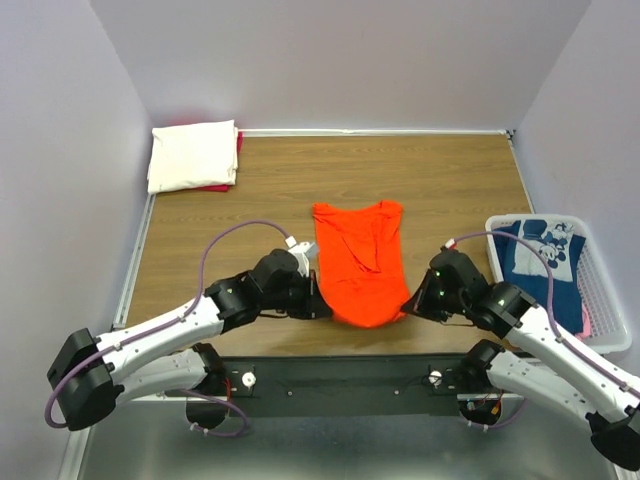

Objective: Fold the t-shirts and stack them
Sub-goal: Fold the tshirt

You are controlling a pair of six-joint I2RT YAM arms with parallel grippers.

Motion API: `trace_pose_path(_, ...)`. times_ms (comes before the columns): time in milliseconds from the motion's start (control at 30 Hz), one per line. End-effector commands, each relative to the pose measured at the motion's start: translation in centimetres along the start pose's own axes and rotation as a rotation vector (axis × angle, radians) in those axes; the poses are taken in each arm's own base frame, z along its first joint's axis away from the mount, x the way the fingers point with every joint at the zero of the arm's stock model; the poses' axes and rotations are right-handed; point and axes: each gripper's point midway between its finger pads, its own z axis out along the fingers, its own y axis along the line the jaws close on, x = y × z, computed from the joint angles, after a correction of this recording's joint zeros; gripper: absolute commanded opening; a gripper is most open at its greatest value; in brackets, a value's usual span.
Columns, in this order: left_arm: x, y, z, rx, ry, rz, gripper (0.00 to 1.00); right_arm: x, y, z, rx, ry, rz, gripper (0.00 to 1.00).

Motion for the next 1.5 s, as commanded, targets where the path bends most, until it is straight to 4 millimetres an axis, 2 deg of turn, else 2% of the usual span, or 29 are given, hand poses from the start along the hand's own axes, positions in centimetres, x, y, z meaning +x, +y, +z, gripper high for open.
trace_pose_path(0, -3.2, -0.4, -0.8, -0.034, -0.078, 0.051, 0.0, -4.1, 0.7, -1.4, 0.078, -0.161, -0.046, 0.0)
trace_pose_path(33, -4.2, -0.5, -1.0, -0.036, -0.097, 0.048, 0.0, -4.6, 0.9, -1.5, 0.087, -0.178, -0.047, 0.0)
trace_pose_path(167, -6.3, -0.7, -1.2, -0.028, -0.118, 0.069, 0.0, -7.0, 2.6, -2.0, 0.11, -0.239, -0.061, 0.0)
trace_pose_path(267, -7.9, -1.0, -1.3, -0.016, -0.133, 0.092, 0.0, -8.1, 2.9, -1.5, 0.156, -0.26, -0.071, 0.0)
trace_pose_path(400, -12.0, -0.5, -1.4, -0.018, -0.179, 0.103, 0.0, -11.1, 4.2, -0.9, 0.229, -0.326, -0.105, 0.03)
trace_pose_path(433, -12.9, -0.4, -1.4, -0.02, -0.189, 0.106, 0.0, -12.6, 5.3, -1.2, 0.225, -0.362, -0.117, 0.04)
trace_pose_path(467, -14.3, -0.7, -1.1, -0.01, -0.192, 0.124, 0.0, -13.6, 5.0, 0.2, 0.273, -0.347, -0.117, 0.04)
trace_pose_path(500, -15.2, -0.6, -0.9, -0.005, -0.197, 0.129, 0.0, -14.5, 5.2, 0.7, 0.282, -0.345, -0.142, 0.03)
trace_pose_path(533, -17.3, 0.4, -0.4, -0.029, -0.211, 0.116, 0.0, -16.8, 6.5, 0.8, 0.24, -0.379, -0.118, 0.03)
trace_pose_path(567, -18.0, 0.7, -0.1, -0.025, -0.202, 0.114, 0.0, -17.8, 6.4, 2.7, 0.264, -0.356, -0.125, 0.03)
trace_pose_path(600, -19.5, 1.3, 0.0, -0.01, -0.224, 0.105, 0.0, -19.0, 7.1, 3.4, 0.235, -0.352, -0.136, 0.03)
trace_pose_path(633, -20.8, 1.7, 1.1, -0.002, -0.214, 0.098, 0.0, -20.8, 6.4, 4.2, 0.256, -0.355, -0.111, 0.03)
trace_pose_path(700, -22.9, 2.5, 2.0, -0.007, -0.225, 0.095, 0.0, -23.5, 7.4, 6.8, 0.229, -0.335, -0.128, 0.01)
trace_pose_path(733, -23.7, 2.9, 2.6, -0.005, -0.224, 0.089, 0.0, -24.5, 7.4, 7.5, 0.225, -0.332, -0.127, 0.01)
trace_pose_path(767, -25.7, 3.9, 3.5, -0.013, -0.232, 0.071, 0.0, -27.0, 8.3, 7.4, 0.202, -0.365, -0.119, 0.01)
trace_pose_path(800, -26.6, 4.5, 3.9, -0.019, -0.238, 0.052, 0.0, -27.4, 7.7, 9.9, 0.218, -0.32, -0.139, 0.01)
trace_pose_path(833, -27.6, 5.0, 4.3, -0.016, -0.248, 0.037, 0.0, -28.5, 7.9, 10.5, 0.211, -0.32, -0.141, 0.01)
trace_pose_path(867, -29.1, 6.1, 5.3, -0.02, -0.26, 0.025, 0.0, -29.6, 7.3, 11.4, 0.217, -0.315, -0.131, 0.01)
trace_pose_path(900, -29.9, 6.9, 5.6, -0.034, -0.268, 0.014, 0.0, -31.2, 8.5, 11.5, 0.186, -0.334, -0.146, 0.02)
trace_pose_path(933, -31.1, 8.1, 6.6, -0.039, -0.275, -0.01, 0.0, -31.3, 7.7, 14.0, 0.181, -0.285, -0.138, 0.05)
trace_pose_path(1000, -31.9, 9.4, 7.6, -0.056, -0.276, -0.026, 0.0, -32.4, 7.9, 15.4, 0.169, -0.278, -0.145, 0.08)
trace_pose_path(1033, -32.6, 10.3, 8.3, -0.068, -0.275, -0.038, 0.0, -33.2, 8.0, 16.8, 0.155, -0.265, -0.159, 0.11)
trace_pose_path(1067, -32.8, 10.7, 8.5, -0.072, -0.273, -0.045, 0.0, -33.7, 8.4, 17.3, 0.146, -0.268, -0.171, 0.19)
trace_pose_path(1133, -33.5, 11.7, 8.3, -0.09, -0.29, -0.055, 0.0, -34.5, 8.5, 18.3, 0.142, -0.267, -0.192, 0.3)
trace_pose_path(1167, -34.0, 11.9, 8.1, -0.094, -0.307, -0.051, 0.0, -35.3, 8.6, 18.8, 0.139, -0.276, -0.199, 0.44)
trace_pose_path(1267, -34.2, 12.8, 7.2, -0.107, -0.325, -0.063, 0.0, -36.3, 9.0, 19.1, 0.131, -0.292, -0.207, 0.63)
trace_pose_path(1400, -33.5, 13.3, 6.2, -0.107, -0.343, -0.08, 0.0, -35.8, 8.9, 18.1, 0.136, -0.299, -0.192, 0.71)
trace_pose_path(1433, -33.0, 13.5, 6.0, -0.107, -0.341, -0.088, 0.0, -35.7, 8.7, 17.8, 0.147, -0.306, -0.183, 0.71)
trace_pose_path(1467, -32.8, 13.6, 6.0, -0.1, -0.344, -0.09, 0.0, -34.8, 7.8, 18.0, 0.166, -0.29, -0.172, 0.71)
